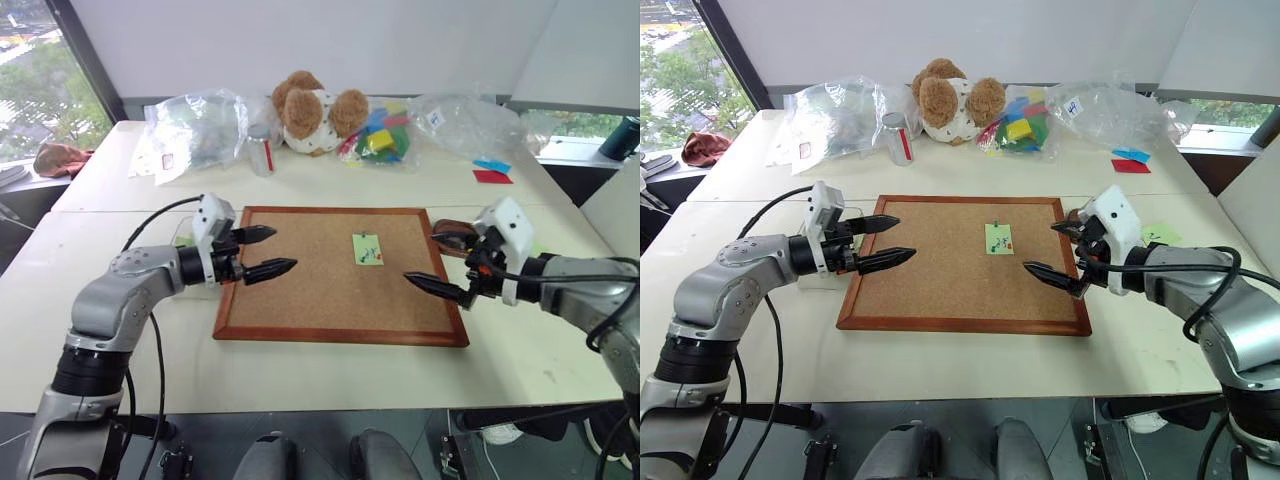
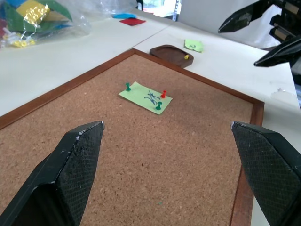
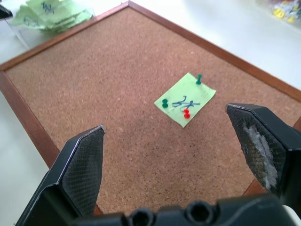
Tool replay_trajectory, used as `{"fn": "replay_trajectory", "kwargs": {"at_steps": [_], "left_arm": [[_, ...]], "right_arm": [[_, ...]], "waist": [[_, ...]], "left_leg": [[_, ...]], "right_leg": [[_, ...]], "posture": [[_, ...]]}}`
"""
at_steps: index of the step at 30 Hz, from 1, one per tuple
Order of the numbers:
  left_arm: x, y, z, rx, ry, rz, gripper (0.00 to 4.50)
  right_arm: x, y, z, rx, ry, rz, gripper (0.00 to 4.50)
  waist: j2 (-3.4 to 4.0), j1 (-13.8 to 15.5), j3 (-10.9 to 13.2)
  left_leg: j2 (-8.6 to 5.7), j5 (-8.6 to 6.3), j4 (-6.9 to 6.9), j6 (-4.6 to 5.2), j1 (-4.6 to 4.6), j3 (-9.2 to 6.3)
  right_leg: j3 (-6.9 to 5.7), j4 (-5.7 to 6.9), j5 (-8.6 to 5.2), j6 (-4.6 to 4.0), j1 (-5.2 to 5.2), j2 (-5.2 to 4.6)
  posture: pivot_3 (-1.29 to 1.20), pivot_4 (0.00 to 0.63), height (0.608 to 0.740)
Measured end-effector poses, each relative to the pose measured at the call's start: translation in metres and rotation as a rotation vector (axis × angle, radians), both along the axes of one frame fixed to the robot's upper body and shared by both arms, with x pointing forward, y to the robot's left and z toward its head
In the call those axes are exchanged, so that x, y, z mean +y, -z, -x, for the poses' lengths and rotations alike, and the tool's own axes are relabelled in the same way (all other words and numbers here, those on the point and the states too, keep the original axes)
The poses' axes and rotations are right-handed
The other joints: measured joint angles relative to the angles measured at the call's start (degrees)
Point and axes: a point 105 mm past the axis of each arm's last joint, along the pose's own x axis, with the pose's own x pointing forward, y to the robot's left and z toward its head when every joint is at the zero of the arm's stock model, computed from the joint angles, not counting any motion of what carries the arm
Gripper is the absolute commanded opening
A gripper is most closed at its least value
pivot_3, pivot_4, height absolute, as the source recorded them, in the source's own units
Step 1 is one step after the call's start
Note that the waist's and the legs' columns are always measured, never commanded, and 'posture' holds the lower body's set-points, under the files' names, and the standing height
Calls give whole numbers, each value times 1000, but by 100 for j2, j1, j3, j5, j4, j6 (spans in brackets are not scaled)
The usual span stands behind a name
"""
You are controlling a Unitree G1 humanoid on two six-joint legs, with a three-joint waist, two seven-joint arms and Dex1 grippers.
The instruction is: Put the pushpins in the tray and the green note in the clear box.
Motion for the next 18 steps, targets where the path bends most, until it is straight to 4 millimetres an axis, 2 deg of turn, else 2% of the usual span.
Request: {"fn": "replay_trajectory", "kwargs": {"at_steps": [18], "left_arm": [[-2, 0, -4, 8, -2, -12, 4446]], "right_arm": [[4, 4, -1, 2, 7, -15, 4500]], "waist": [[0, 0, 0]], "left_leg": [[0, 0, 0, 0, 0, 0]], "right_leg": [[0, 0, 0, 0, 0, 0]], "posture": [[0, 150, 740]]}}
